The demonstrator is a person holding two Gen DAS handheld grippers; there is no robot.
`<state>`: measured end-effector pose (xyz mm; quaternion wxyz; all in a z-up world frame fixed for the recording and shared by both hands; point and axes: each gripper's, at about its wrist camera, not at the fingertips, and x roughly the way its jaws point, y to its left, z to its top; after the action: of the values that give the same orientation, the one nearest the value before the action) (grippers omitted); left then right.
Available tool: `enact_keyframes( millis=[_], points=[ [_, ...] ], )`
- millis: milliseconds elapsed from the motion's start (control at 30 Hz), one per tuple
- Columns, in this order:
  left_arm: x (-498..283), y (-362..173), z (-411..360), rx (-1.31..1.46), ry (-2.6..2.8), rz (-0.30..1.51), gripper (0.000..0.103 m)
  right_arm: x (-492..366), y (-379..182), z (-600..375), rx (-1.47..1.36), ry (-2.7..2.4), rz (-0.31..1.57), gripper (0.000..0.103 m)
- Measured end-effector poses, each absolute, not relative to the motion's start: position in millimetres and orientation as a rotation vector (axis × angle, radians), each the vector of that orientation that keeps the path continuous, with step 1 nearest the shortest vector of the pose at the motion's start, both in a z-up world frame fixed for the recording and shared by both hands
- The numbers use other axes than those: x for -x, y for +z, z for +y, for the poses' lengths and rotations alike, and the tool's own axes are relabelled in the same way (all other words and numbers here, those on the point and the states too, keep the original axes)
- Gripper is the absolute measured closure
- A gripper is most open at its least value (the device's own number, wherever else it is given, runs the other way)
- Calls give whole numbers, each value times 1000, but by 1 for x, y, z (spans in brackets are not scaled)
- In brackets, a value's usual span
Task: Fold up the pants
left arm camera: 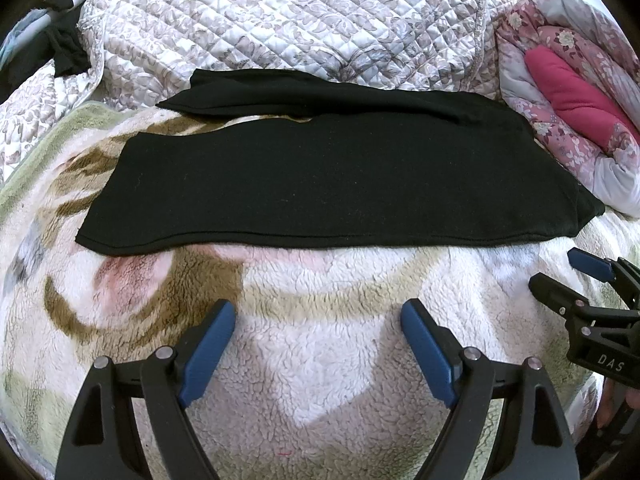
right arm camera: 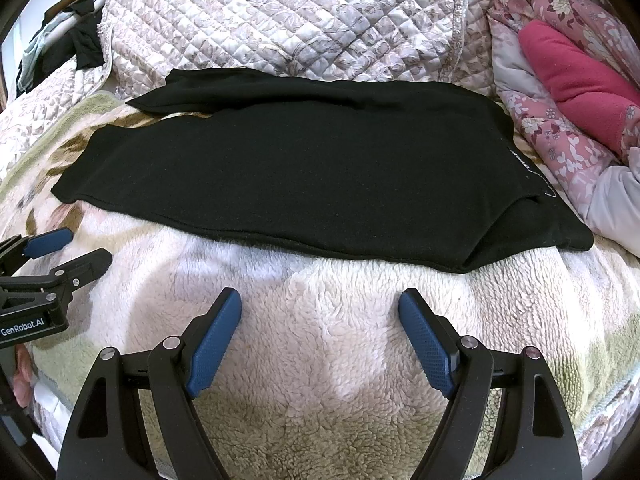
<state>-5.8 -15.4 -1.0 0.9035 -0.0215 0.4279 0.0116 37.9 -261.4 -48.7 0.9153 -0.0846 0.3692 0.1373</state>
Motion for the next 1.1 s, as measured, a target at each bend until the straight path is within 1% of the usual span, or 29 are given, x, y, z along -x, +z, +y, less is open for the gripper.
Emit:
enact_keyframes(
  millis=[1100],
  points=[
    [7,-1,-17,44,24,882,14,-40,-46,-265,178,283,763,22]
  ],
)
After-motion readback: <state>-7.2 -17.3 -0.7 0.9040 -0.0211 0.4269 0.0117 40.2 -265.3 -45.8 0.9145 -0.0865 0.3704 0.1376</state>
